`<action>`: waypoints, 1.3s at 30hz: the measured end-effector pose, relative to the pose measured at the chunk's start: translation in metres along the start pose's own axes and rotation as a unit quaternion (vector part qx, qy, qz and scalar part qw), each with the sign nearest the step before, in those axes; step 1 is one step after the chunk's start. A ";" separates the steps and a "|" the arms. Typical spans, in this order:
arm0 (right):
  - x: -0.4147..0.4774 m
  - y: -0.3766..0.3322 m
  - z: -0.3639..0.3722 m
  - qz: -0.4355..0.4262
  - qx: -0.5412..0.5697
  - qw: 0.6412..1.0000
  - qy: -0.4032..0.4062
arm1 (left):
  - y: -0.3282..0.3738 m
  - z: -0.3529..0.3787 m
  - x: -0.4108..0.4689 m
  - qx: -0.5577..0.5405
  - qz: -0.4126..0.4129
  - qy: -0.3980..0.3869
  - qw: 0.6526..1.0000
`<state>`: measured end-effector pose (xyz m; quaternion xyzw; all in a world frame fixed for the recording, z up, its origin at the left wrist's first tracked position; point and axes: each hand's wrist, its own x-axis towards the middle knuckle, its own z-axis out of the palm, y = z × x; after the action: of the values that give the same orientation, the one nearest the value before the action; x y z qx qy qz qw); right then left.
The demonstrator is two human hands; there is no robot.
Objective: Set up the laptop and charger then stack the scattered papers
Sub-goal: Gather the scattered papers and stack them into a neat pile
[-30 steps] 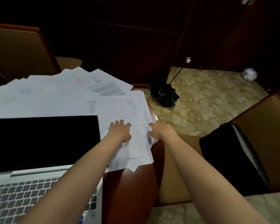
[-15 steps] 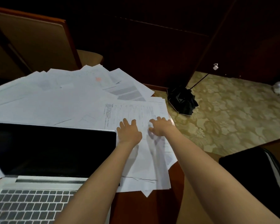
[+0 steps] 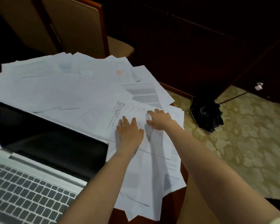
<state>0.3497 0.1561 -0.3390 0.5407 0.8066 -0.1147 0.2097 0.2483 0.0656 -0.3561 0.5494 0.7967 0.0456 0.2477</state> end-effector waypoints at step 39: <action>0.070 0.036 0.033 -0.153 0.274 0.934 0.172 | 0.013 0.065 -0.007 -0.131 -0.322 0.262 0.900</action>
<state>0.3672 0.2142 -0.3994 0.4588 0.8406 -0.2667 -0.1087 0.2905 0.0511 -0.4059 0.1935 0.9532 0.2094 0.1010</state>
